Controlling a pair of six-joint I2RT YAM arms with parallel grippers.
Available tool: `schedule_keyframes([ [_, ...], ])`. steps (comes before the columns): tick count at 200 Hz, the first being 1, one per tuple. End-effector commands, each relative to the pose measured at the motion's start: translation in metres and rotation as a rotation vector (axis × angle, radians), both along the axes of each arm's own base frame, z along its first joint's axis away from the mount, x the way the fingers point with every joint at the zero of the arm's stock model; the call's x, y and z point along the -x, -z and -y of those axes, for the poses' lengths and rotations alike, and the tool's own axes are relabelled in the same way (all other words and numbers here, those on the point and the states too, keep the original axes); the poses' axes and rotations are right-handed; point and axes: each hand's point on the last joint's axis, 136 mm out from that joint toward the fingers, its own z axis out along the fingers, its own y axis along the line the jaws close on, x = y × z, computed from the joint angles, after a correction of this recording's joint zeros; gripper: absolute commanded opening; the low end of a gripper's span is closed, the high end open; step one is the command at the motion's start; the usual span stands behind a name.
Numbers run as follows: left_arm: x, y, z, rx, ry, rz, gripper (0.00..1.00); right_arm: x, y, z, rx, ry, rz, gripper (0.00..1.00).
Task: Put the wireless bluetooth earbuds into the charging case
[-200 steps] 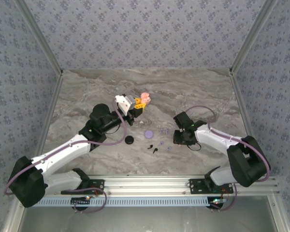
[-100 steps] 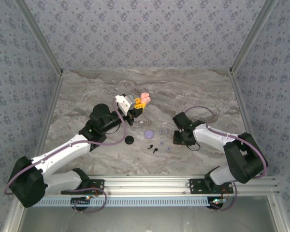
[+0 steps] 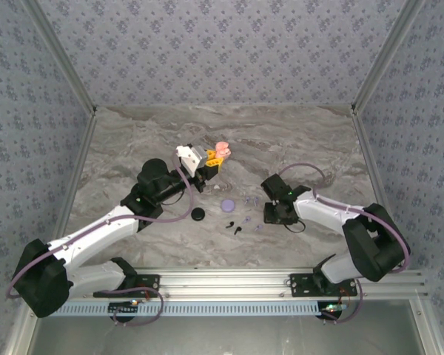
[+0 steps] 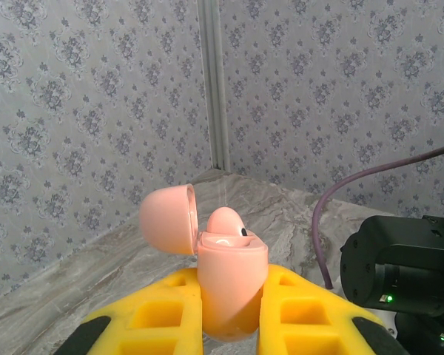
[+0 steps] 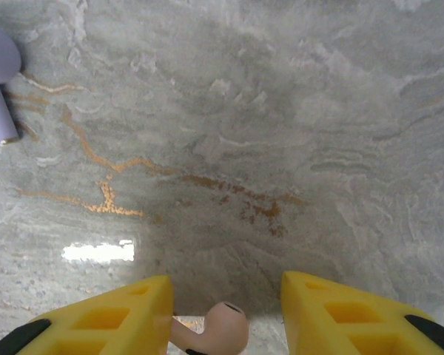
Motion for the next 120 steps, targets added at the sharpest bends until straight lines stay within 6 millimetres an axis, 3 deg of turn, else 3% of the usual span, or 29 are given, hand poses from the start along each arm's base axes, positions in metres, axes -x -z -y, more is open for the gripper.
schedule_keyframes([
  [1, 0.003, -0.016, 0.002, 0.023, 0.012, 0.040, 0.00, 0.022, 0.003, 0.012, 0.032, 0.020, -0.060, 0.44],
  [66, 0.001, -0.016, 0.003, 0.018, 0.011, 0.042, 0.00, 0.039, 0.005, 0.025, 0.043, 0.048, -0.089, 0.44],
  [120, 0.002, -0.019, 0.003, 0.018, 0.011, 0.044, 0.00, 0.028, -0.009, 0.008, -0.047, 0.037, -0.051, 0.43],
])
